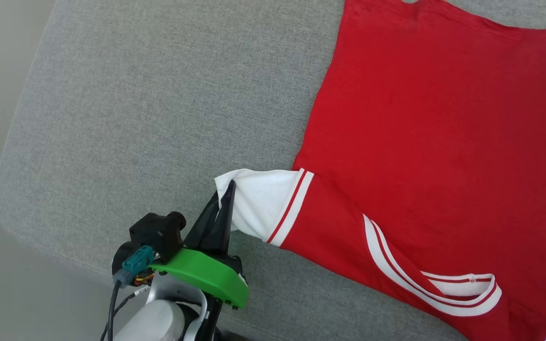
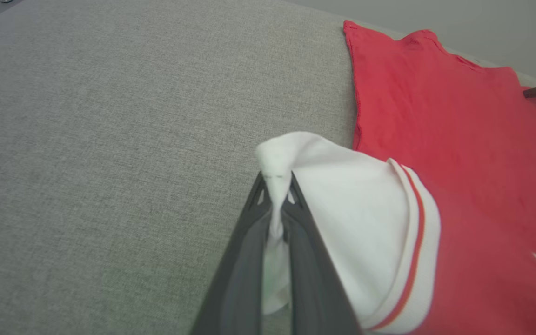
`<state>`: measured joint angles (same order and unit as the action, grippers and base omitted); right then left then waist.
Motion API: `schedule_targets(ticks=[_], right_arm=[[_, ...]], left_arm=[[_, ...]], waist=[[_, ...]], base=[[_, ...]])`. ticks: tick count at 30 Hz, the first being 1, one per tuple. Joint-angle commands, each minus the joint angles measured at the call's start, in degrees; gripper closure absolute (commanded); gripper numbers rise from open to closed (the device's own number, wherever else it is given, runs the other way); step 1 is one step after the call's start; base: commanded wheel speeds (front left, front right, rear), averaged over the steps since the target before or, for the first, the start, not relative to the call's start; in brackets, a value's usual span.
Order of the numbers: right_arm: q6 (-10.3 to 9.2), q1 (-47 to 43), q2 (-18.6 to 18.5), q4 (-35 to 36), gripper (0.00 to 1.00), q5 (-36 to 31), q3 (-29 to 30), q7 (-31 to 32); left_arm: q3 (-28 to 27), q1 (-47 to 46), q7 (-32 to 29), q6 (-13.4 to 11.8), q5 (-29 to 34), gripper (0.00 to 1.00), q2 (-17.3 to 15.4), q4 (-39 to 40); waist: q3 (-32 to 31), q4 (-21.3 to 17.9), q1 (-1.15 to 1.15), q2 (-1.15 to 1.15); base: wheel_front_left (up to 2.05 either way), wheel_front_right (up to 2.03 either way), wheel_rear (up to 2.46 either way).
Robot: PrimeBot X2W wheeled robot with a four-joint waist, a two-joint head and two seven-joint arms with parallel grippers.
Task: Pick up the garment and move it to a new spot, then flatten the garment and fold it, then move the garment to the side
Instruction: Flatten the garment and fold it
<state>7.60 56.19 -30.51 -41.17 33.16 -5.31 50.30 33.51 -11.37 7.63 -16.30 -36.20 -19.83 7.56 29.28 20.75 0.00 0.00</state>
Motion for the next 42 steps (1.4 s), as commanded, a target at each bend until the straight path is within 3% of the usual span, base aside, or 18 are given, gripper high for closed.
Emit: schedule_targets(ticks=[1, 2, 3, 12, 22, 32, 36, 42], right_arm=[[-0.11, -3.32, 1.74, -3.52, 0.27, 0.41, -1.40, 1.73], [-0.11, -3.41, 1.79, -3.99, 0.77, 0.66, -1.52, 2.44], [-0.11, -3.44, 1.87, -4.20, 1.00, 0.79, -1.65, 2.75], [-0.11, -2.15, 0.33, -4.31, 1.00, 1.00, -2.12, 1.91], [-0.11, -7.54, -2.62, 1.23, 1.00, 2.53, -4.54, -3.44], [-0.11, -25.91, -4.36, 11.21, 1.00, 7.47, -1.58, -9.57], [-0.11, -35.16, -3.51, 16.60, 1.00, 8.09, 1.51, -11.59], [-0.11, -49.07, 0.64, 25.26, 1.00, 7.09, 8.30, -12.70]], left_arm=[[-0.10, -1.50, 0.56, 0.31, 0.33, 1.00, 0.24, -0.29], [-0.11, -1.58, 0.59, 0.33, 0.29, 1.00, 0.25, -0.43], [-0.13, -1.62, 0.62, 0.33, 0.27, 1.00, 0.25, -0.53], [-0.51, -0.68, 0.25, -0.15, -0.70, 1.00, -0.09, -1.96], [-2.73, 3.08, -1.00, -1.28, -2.89, 1.00, -3.19, -4.25], [-5.47, 8.75, -2.52, -2.70, -5.98, 1.00, -6.72, -4.95], [-6.43, 10.74, -2.93, -3.24, -7.06, 1.00, -7.79, -5.11], [-7.61, 12.77, -3.80, -4.08, -8.31, 1.00, -9.14, -4.84]], waist=[[0.38, 0.40, 0.00, 0.00], [0.29, 0.34, 0.00, 0.00], [0.20, 0.28, 0.00, 0.00], [-3.18, -1.07, 0.00, 0.00], [-11.27, -6.70, 0.00, 0.00], [-18.12, -13.74, 0.00, 0.00], [-19.73, -16.37, 0.00, 0.00], [-21.44, -19.26, 0.00, 0.00]], base=[[0.00, 0.00, 0.00], [0.00, 0.00, 0.00], [0.00, 0.00, 0.00], [0.00, 0.00, 0.00], [0.00, 0.00, 0.00], [0.00, 0.00, 0.00], [0.00, 0.00, 0.00], [0.00, 0.00, 0.00]])
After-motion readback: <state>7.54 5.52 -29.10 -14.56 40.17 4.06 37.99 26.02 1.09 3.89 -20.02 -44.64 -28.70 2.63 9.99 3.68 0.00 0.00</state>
